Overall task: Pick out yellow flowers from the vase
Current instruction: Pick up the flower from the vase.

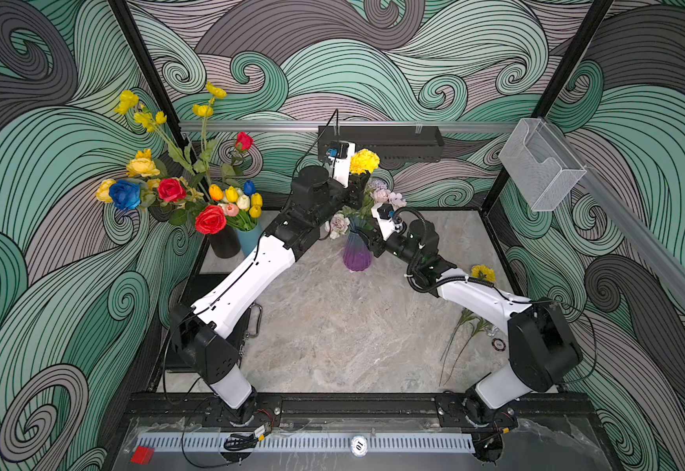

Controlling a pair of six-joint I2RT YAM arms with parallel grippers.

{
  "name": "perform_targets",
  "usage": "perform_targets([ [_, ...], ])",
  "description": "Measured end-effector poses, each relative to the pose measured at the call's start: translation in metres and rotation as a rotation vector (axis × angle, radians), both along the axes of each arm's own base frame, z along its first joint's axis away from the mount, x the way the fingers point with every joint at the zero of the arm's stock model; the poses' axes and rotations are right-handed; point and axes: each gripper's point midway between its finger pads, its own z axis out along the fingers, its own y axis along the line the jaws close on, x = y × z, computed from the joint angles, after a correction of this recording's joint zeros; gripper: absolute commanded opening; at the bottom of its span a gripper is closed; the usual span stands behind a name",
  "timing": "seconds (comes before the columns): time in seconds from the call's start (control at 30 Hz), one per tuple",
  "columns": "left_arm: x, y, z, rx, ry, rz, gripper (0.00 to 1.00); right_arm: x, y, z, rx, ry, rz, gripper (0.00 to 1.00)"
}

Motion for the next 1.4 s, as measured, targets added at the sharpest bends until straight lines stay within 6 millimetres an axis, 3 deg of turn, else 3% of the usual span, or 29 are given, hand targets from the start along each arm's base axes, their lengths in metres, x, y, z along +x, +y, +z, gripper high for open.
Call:
perform_targets([
  [0.4, -0.002, -0.001, 0.001, -0.001, -0.001, -0.011, 0.25, 0.007, 0.009, 0.006, -0.008, -0.037, 0.013, 0.06],
  [0.63, -0.002, -0.001, 0.001, -0.002, -0.001, -0.011, 0.26, 0.007, 0.009, 0.006, -0.008, -0.038, 0.013, 0.02],
  [0.93, -0.019, 0.013, 0.006, 0.0, 0.01, -0.002, 0.56, 0.008, 0.006, 0.011, -0.005, -0.021, -0.014, 0.0],
  [1.07, -0.038, 0.03, 0.001, -0.004, 0.019, 0.02, 0.69, 0.008, 0.002, 0.026, 0.011, -0.009, -0.04, 0.0],
  [1.23, -0.065, 0.05, -0.014, -0.007, 0.02, 0.026, 0.73, 0.006, -0.003, 0.054, 0.062, -0.004, -0.056, 0.0],
  [1.4, -0.083, 0.072, -0.051, -0.006, 0.033, 0.068, 0.76, -0.003, -0.011, 0.084, 0.117, 0.014, -0.069, 0.0],
])
